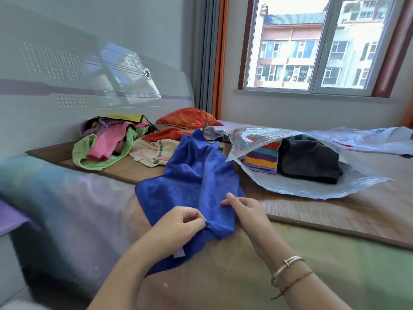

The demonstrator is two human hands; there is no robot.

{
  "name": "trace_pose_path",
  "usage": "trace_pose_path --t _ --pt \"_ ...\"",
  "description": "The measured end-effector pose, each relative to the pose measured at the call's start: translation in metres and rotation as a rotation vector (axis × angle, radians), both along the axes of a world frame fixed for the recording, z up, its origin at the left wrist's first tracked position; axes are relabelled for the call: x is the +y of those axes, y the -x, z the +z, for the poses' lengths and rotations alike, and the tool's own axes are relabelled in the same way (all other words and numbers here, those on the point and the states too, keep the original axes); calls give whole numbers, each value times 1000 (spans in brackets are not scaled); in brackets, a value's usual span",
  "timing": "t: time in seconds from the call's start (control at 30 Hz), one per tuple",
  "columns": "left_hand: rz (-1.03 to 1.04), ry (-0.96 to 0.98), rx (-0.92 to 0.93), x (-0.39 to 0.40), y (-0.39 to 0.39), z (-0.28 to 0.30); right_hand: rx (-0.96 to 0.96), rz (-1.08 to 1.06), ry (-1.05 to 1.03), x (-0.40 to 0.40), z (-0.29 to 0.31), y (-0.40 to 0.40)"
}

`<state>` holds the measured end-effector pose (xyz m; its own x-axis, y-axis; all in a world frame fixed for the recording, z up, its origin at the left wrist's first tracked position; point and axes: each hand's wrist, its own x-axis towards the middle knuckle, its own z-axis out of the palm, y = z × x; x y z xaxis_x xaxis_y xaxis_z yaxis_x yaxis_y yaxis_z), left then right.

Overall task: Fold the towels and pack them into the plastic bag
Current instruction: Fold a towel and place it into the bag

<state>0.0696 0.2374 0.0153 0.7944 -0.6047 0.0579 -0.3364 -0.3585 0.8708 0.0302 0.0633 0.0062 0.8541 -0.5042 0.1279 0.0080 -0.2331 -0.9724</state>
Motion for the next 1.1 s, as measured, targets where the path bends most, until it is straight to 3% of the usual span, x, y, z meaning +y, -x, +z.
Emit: trace_pose_path --t 0.1,0.2,0.3,0.5,0.57,0.67,0.73,0.8,0.87,0.97,1.1 --pt "-6 51 -17 2 0 1 -107 -56 -57 -4 1 5" --pt "231 208 -164 -2 -7 0 -153 -110 -263 -22 6 13" --pt "411 251 -337 -7 -14 -1 -84 -153 -361 -41 12 27" --pt "396 208 -426 -33 -29 -7 128 -114 -451 -66 30 62" --pt "413 82 -422 -42 -34 -10 177 -261 -192 -82 34 70" --pt "360 -110 -300 -52 -37 -18 174 -505 441 -102 29 82" --pt "352 -210 -308 -58 -35 -23 256 -577 664 -108 22 89" --pt "352 -154 -266 -62 -30 -22 366 -596 868 -109 13 88" --pt "351 -50 -194 -65 -29 -20 324 -599 1063 -105 5 77" --pt "423 -50 -222 -65 -29 -19 76 -505 1182 -90 -1 52" --pt "355 -83 -94 -66 -31 -23 -144 -215 1063 -65 -5 18"
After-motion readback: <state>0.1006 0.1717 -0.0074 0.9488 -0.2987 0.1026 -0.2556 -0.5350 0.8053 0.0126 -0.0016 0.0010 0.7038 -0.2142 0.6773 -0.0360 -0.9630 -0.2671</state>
